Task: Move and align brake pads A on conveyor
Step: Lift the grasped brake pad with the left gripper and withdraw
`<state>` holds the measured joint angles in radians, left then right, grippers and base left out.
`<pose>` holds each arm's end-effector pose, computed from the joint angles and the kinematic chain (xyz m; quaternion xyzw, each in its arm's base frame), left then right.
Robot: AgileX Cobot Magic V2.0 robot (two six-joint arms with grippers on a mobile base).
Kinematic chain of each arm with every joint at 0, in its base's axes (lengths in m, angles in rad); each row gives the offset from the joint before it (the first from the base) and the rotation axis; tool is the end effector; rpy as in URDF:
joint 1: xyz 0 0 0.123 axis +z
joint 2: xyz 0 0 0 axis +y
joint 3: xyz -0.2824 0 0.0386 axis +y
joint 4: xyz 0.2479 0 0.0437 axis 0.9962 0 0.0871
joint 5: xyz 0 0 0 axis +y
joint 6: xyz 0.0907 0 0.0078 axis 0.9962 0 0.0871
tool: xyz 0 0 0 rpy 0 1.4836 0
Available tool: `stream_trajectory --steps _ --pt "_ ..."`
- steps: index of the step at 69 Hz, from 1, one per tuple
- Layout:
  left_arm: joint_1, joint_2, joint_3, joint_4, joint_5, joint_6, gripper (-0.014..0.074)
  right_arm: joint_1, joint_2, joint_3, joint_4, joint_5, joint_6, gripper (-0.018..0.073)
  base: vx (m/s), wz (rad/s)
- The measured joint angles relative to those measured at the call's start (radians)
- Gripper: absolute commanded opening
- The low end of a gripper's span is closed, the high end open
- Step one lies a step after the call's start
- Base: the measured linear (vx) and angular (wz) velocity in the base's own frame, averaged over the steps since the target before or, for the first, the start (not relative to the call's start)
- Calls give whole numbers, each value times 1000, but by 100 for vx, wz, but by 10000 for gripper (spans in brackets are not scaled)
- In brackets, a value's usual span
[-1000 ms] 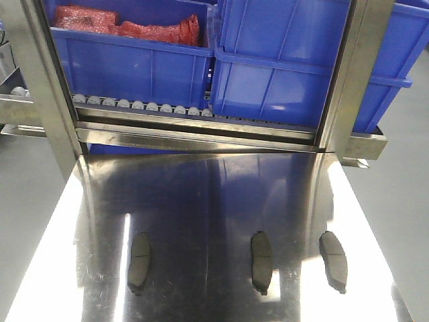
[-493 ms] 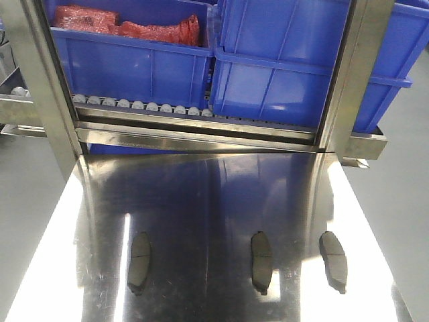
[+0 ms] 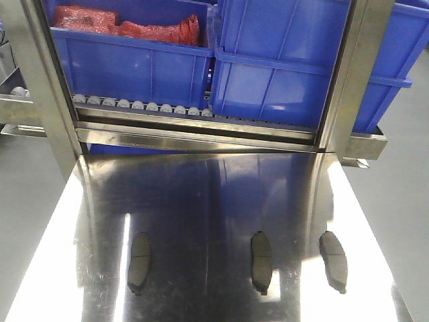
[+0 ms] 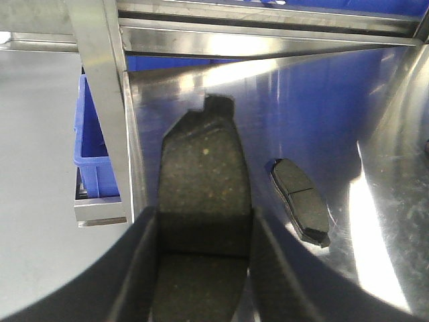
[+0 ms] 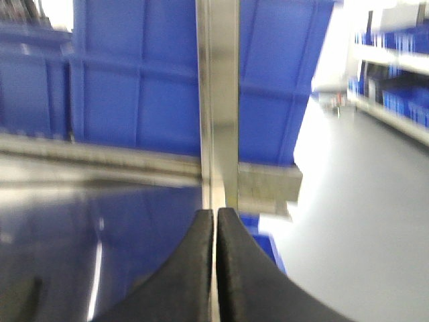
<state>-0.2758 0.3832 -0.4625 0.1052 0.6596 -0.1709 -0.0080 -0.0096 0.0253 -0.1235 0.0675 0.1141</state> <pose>0.0750 -0.0151 0.2847 0.0640 0.8549 -0.0657 0.5106 0.0568 -0.0012 0.1990 0.0025 0.7055 -0.0090 0.7086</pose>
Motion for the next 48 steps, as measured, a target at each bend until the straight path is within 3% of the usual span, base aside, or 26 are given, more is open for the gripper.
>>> stream_trajectory --steps 8,19,34,42,48 --pt "0 0 0 0 0 0 -6 0 0 -80 0 3 0 -7 0 0" --pt "0 0 0 0 0 0 -6 0 14 -255 -4 118 0 -7 0 0" --pt "0 0 0 0 0 0 -6 0 206 -473 -7 285 0 2 0 0" --pt "0 0 0 0 0 0 -6 0 358 -579 0 390 0 76 0 0" --pt "0 0 0 0 0 0 -6 0 466 -646 13 464 0 197 0 0"
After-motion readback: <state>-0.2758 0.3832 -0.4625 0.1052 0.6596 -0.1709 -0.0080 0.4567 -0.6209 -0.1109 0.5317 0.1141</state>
